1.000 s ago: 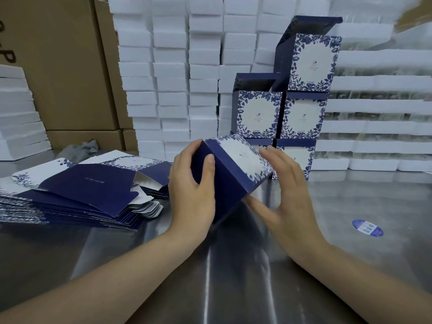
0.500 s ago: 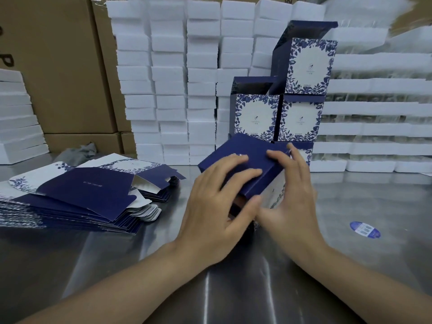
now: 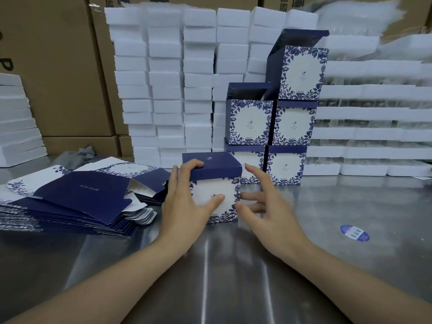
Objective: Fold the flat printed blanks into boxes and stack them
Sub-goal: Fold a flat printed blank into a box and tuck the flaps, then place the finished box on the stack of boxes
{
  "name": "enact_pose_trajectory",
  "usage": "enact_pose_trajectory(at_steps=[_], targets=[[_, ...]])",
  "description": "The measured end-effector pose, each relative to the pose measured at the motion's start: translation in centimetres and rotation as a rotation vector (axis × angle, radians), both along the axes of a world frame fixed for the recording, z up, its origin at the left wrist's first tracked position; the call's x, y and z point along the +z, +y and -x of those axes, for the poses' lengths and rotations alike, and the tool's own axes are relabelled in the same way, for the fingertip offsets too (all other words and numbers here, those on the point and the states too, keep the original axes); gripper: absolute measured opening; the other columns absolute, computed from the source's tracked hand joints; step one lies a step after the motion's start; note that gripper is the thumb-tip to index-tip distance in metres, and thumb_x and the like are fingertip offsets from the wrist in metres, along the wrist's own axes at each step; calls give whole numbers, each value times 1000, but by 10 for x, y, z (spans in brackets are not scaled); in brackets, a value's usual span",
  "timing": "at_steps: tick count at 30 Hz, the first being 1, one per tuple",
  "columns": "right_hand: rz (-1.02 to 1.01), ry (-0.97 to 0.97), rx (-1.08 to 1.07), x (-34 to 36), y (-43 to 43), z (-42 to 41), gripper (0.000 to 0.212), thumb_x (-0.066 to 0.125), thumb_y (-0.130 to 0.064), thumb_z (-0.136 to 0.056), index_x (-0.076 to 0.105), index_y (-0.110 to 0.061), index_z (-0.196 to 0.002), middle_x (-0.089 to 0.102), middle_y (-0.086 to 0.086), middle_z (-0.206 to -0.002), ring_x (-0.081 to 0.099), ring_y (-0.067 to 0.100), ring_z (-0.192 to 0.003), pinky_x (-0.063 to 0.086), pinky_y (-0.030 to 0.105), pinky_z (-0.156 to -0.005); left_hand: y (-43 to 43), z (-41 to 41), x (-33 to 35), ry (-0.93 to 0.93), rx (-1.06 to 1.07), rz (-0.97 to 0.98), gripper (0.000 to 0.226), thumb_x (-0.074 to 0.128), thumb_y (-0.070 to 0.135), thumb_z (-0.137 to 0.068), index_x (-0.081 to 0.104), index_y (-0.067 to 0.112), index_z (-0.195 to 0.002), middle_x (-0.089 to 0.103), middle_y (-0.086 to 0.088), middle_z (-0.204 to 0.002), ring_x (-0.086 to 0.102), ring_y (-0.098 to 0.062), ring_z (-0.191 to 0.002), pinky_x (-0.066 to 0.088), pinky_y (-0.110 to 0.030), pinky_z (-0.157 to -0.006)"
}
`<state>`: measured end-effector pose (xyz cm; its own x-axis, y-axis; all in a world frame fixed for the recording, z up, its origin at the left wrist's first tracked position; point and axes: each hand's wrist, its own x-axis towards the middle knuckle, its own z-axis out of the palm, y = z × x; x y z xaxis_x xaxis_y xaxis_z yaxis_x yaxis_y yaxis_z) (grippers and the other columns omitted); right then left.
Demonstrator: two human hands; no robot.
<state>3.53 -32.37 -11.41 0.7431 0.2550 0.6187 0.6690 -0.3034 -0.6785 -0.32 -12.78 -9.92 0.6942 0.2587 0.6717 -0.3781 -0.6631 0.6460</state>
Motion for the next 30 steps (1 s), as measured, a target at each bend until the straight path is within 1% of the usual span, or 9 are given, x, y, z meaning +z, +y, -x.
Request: enact_pose_trajectory(at_steps=[3, 6, 10, 15, 18, 19, 22, 25, 30], targets=[[-26, 27, 25, -2, 0, -5, 71, 67, -48, -87, 31, -70, -145, 73, -15, -108, 76, 9, -79, 59, 42, -83, 3, -3, -2, -15, 18, 32, 74, 92, 31, -77, 43, 56, -126, 60, 27, -127, 59, -4, -112, 49, -29, -90], [-82, 3, -5, -3, -3, -9, 65, 62, -52, -91, 31, -67, -147, 65, -26, -113, 74, 16, -69, 57, 39, -73, 4, -2, -2, -53, 38, 102, 72, 93, 32, -77, 43, 59, -122, 60, 26, -126, 62, -9, -112, 52, -37, -93], [-129, 3, -52, -7, -6, -16, 59, 64, -38, -101, 34, -67, -144, 62, -25, -111, 71, 25, -68, 59, 43, -76, 9, -2, -2, -113, 41, 245, 70, 93, 27, -78, 46, 55, -122, 62, 23, -125, 65, -14, -112, 54, -47, -97], [-136, 82, -28, -8, -4, -17, 60, 66, -27, -102, 38, -66, -139, 66, -7, -99, 70, 20, -65, 64, 41, -59, 10, -6, 26, -215, -30, 352, 72, 94, 25, -78, 48, 47, -129, 61, 37, -118, 66, 4, -107, 54, -27, -92], [-45, 103, -32, -7, -3, -19, 61, 64, -26, -101, 35, -62, -142, 67, -8, -92, 71, 13, -66, 64, 47, -73, 8, -27, 76, -320, -54, 322, 70, 93, 25, -79, 47, 44, -128, 57, 41, -117, 61, 10, -110, 49, -10, -91], [-9, 98, -36, -7, -3, -19, 62, 64, -27, -101, 33, -63, -141, 68, -12, -94, 72, 12, -68, 62, 47, -79, 7, -37, 97, -340, -56, 317, 70, 93, 26, -79, 46, 42, -130, 58, 38, -118, 61, 9, -111, 49, -10, -92], [18, 110, -20, -7, 0, -18, 59, 63, -35, -97, 33, -69, -134, 66, -23, -100, 73, 10, -70, 60, 45, -83, 2, -69, 167, -361, -41, 249, 72, 91, 30, -79, 44, 36, -134, 59, 25, -123, 62, 1, -113, 54, -26, -96], [-3, 152, 1, -7, 1, -18, 57, 58, -44, -90, 34, -64, -138, 67, -22, -96, 73, 11, -68, 61, 46, -81, -10, -94, 226, -350, -41, 83, 73, 90, 36, -77, 44, 37, -133, 60, 22, -120, 64, -7, -110, 57, -41, -98], [-14, 187, 27, -6, 1, -17, 54, 57, -39, -89, 39, -56, -137, 71, -16, -85, 72, 13, -62, 62, 47, -76, -32, -124, 263, -317, -48, 5, 73, 89, 44, -73, 43, 43, -131, 64, 15, -118, 67, -14, -101, 60, -43, -90]])
